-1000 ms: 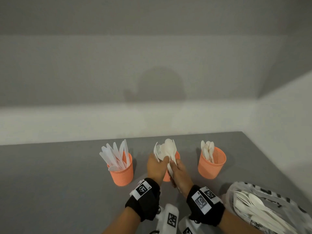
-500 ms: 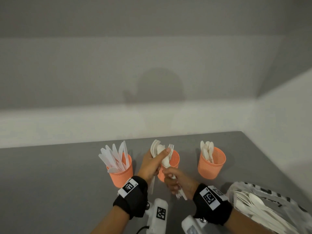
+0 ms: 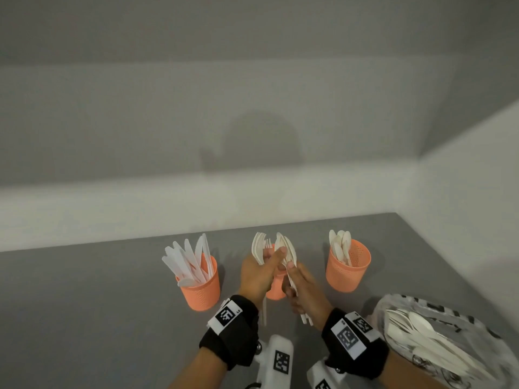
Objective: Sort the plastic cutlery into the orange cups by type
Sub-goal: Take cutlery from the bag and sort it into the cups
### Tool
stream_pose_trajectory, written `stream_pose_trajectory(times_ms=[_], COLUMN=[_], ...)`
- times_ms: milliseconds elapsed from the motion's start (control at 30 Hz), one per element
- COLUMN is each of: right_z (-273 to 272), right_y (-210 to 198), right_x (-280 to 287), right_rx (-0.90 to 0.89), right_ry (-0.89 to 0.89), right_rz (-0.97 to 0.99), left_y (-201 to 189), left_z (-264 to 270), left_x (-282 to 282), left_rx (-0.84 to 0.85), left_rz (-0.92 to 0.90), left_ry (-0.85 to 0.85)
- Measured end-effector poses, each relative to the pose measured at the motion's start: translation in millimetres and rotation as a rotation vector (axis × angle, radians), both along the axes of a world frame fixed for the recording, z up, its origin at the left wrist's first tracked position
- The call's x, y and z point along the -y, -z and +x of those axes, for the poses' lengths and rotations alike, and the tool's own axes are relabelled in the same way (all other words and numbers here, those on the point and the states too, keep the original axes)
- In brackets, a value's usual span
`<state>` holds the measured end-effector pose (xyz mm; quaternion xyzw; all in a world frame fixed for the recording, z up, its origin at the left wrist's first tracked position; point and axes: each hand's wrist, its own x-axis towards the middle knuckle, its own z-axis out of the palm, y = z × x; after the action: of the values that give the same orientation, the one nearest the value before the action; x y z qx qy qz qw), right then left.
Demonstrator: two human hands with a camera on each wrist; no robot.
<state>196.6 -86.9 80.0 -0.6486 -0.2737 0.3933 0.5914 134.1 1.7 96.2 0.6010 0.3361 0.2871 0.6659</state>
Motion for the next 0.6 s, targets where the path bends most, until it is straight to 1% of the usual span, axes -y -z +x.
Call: stream_pose_trajectory(times_ms=[67, 167, 267, 333, 433, 467, 533, 600], right_z=[-1, -4, -6, -6, 3, 9, 24, 37], right_y=[0, 1, 3, 5, 4, 2, -2, -9], right_x=[3, 10, 21, 27, 35, 39, 48, 60], right_rx=[0.04, 0.049, 0.09, 0.158, 0.205, 0.203, 0.154, 0.025], right_ry=[-0.002, 0.007, 0.028, 0.061, 0.092, 0.1, 0.099, 0.043], right_rz=[-0.013, -0.042, -0.019, -0.037, -0.094, -0.108, -0.11, -0.108], left_y=[4, 5, 14, 18, 19, 18, 12, 4], left_z=[-1, -1, 2, 5, 8, 9, 11, 14], left_x=[7, 17, 24, 30, 32, 32, 30, 32], left_rx=[-0.002, 0.007, -0.053, -0.073, -0.012, 0.008, 0.053, 0.085], left_rz=[0.041, 0.075, 0.116, 0.049, -0.049, -0.059, -0.088, -0.133], left_ry=[0.018, 0.054, 0.053, 0.004, -0.101, -0.119, -0.105, -0.02])
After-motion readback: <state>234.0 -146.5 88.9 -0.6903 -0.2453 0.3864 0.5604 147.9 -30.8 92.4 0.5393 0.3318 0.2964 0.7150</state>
